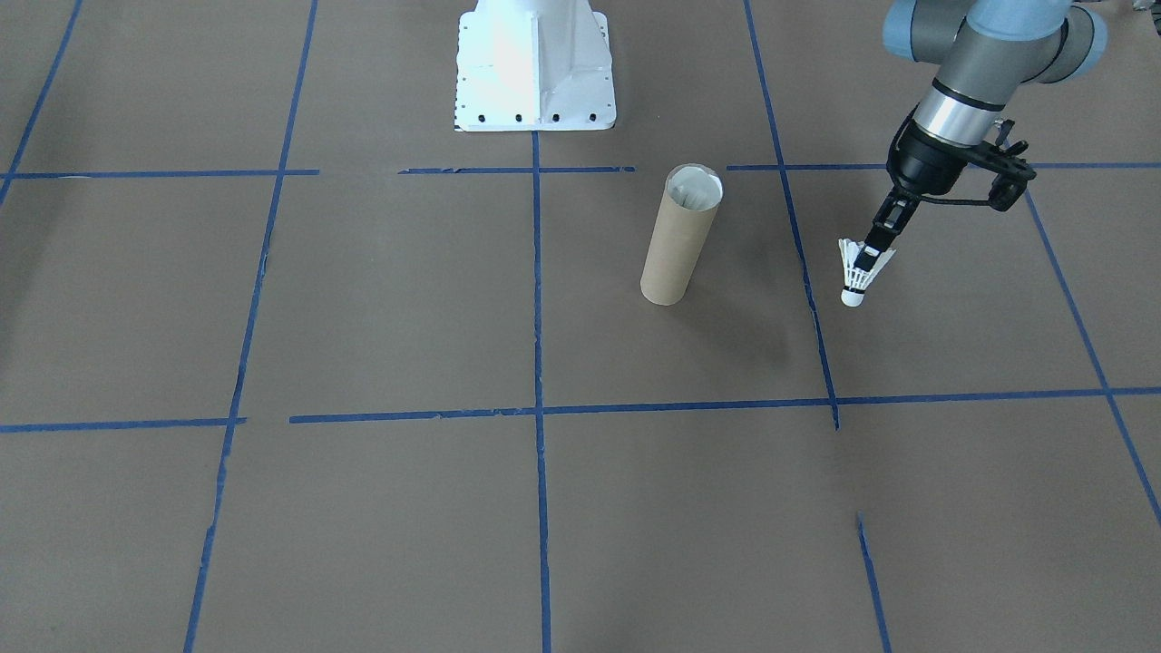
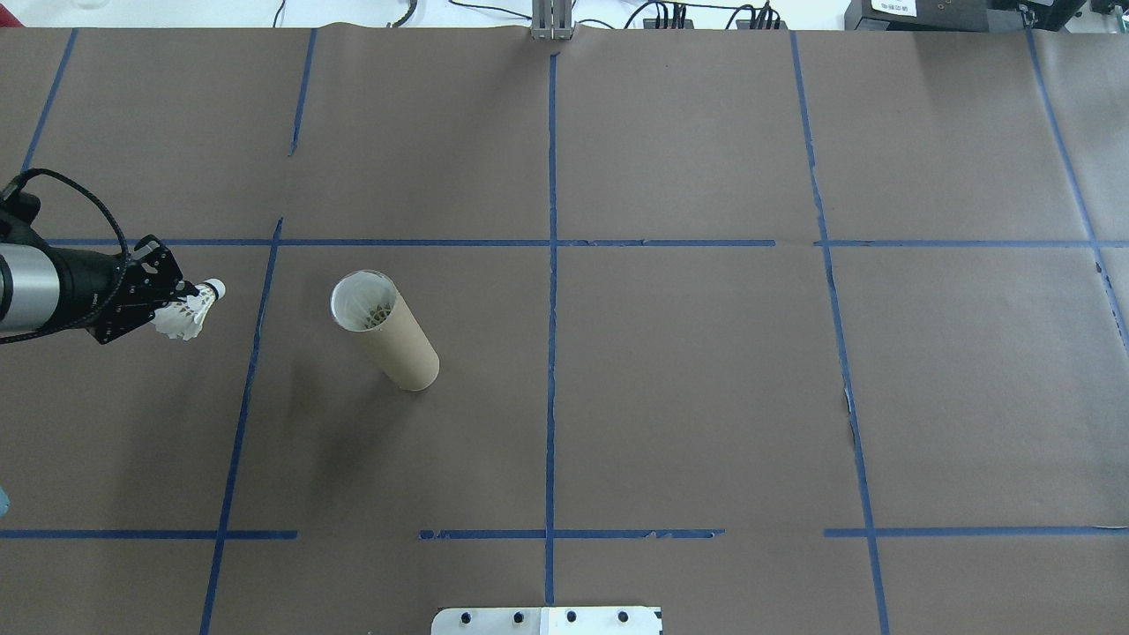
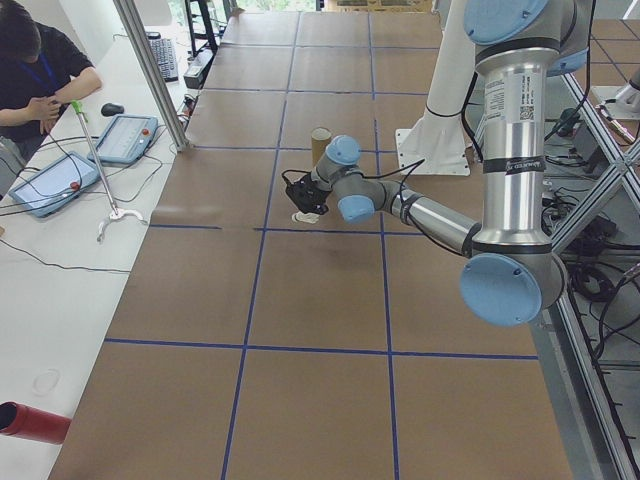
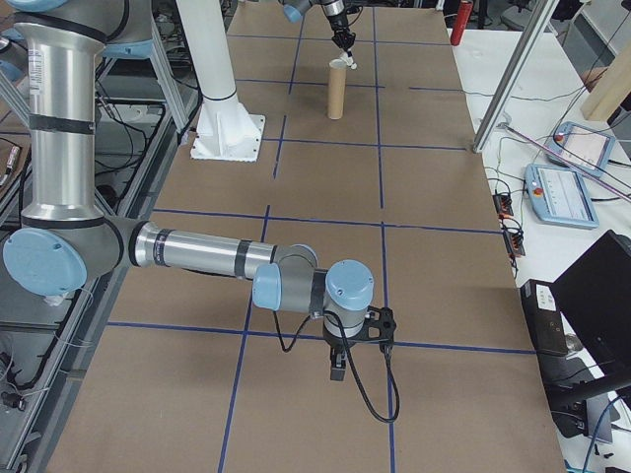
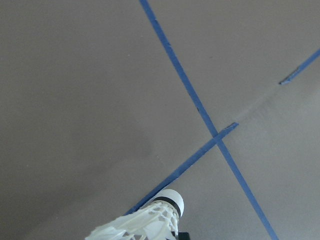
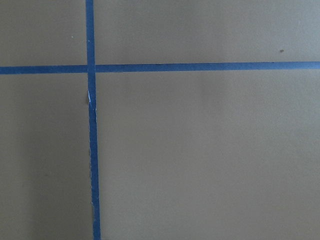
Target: Collect badminton balls into bucket
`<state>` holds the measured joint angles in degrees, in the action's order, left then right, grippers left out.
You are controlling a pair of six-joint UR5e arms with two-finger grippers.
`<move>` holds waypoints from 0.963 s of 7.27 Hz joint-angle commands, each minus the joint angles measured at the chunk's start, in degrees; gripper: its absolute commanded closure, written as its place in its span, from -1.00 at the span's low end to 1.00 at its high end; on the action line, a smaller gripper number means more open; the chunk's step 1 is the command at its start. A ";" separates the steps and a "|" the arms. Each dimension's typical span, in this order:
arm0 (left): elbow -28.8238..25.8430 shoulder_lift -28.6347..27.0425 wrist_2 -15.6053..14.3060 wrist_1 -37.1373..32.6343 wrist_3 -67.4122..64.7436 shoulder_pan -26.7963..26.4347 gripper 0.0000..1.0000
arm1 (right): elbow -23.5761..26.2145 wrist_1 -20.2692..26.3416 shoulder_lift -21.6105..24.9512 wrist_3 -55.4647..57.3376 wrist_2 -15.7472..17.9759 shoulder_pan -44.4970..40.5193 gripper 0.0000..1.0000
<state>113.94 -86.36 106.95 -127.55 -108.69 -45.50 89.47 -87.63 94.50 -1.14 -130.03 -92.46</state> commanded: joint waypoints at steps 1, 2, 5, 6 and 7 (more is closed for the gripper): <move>6.43 -3.08 4.66 17.75 16.85 -2.93 1.00 | 0.00 0.00 -0.02 0.00 0.04 0.00 -1.00; 7.60 -11.03 4.58 32.83 22.94 -2.93 1.00 | 0.00 0.00 -0.02 0.00 0.04 0.00 -1.00; 8.92 -33.03 4.49 68.13 34.13 -2.75 1.00 | 0.00 0.00 -0.02 0.00 0.04 0.00 -1.00; 11.37 -36.83 4.67 75.71 35.90 -2.67 1.00 | 0.00 0.00 -0.02 0.00 0.04 0.00 -1.00; 11.48 -41.74 5.45 82.57 36.36 -2.14 1.00 | 0.00 0.00 -0.02 0.00 0.04 0.00 -1.00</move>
<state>124.38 -121.97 111.75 -54.63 -73.95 -48.08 89.47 -87.63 94.48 -1.14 -129.99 -92.46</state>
